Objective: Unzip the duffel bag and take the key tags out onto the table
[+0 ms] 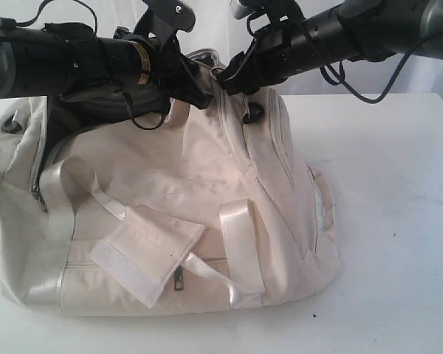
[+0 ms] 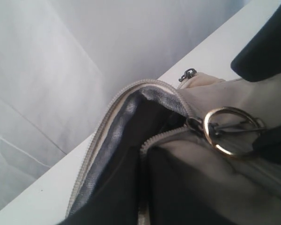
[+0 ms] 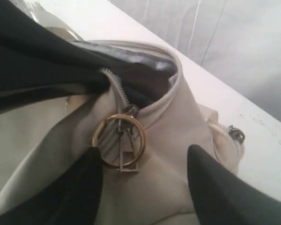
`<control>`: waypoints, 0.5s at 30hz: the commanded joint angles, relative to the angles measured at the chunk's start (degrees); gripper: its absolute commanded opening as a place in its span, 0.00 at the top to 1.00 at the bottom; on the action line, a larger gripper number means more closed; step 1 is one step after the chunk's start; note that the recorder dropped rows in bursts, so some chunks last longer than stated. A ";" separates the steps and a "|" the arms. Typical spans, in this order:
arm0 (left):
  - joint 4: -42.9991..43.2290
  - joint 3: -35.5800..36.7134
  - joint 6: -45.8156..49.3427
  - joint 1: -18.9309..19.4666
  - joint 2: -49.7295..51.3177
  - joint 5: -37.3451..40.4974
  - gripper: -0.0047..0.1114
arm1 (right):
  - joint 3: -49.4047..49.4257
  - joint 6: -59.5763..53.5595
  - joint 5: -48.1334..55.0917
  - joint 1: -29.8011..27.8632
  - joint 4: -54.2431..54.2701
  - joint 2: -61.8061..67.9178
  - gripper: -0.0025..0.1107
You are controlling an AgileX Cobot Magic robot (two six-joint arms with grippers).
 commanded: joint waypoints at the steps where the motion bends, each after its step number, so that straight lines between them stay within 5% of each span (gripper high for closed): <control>1: 0.28 -0.42 -0.53 0.84 -0.99 2.27 0.96 | -0.16 -3.25 0.12 -0.17 2.82 0.03 0.52; 15: 0.28 -0.42 -0.53 0.84 -0.99 2.14 0.96 | -0.16 -8.86 -3.68 -0.07 5.37 0.57 0.51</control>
